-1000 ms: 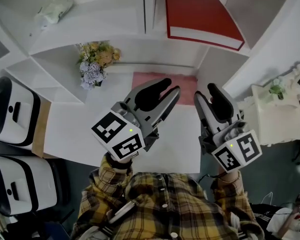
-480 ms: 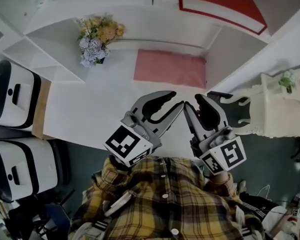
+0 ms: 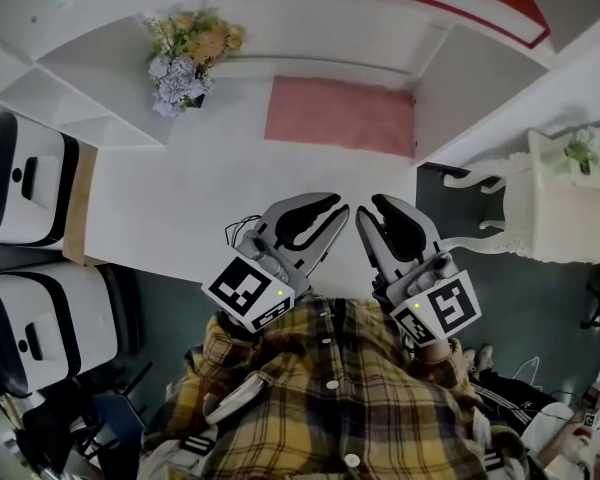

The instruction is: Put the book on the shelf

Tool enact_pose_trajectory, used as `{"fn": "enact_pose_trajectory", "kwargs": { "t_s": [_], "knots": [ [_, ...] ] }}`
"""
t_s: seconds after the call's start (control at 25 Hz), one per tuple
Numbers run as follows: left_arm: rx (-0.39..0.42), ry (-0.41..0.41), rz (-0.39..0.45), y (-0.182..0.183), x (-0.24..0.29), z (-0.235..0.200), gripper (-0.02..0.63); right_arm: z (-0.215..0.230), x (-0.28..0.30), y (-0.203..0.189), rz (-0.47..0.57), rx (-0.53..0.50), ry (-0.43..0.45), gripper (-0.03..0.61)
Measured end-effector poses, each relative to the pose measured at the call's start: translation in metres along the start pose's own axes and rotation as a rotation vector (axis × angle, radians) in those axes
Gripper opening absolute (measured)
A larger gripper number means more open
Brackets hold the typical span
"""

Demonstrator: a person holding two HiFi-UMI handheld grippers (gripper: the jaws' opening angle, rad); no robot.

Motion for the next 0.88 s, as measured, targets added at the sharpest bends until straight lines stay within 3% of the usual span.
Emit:
{"fn": "enact_pose_trajectory", "kwargs": {
  "t_s": [0.88],
  "knots": [
    [-0.051, -0.050, -0.034, -0.027, -0.007, 0.013, 0.025, 0.001, -0.013, -0.034, -0.084, 0.016, -0.024, 0.017]
  ]
}}
Point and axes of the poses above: the fingertips, and each gripper's own axes: x forward along the fingers, z to its right, y out of its top, the point moved 3 cm from there along -x, backward along the fingers, and after that the axes turned 14 degrees about z, right-handed, at the moved point
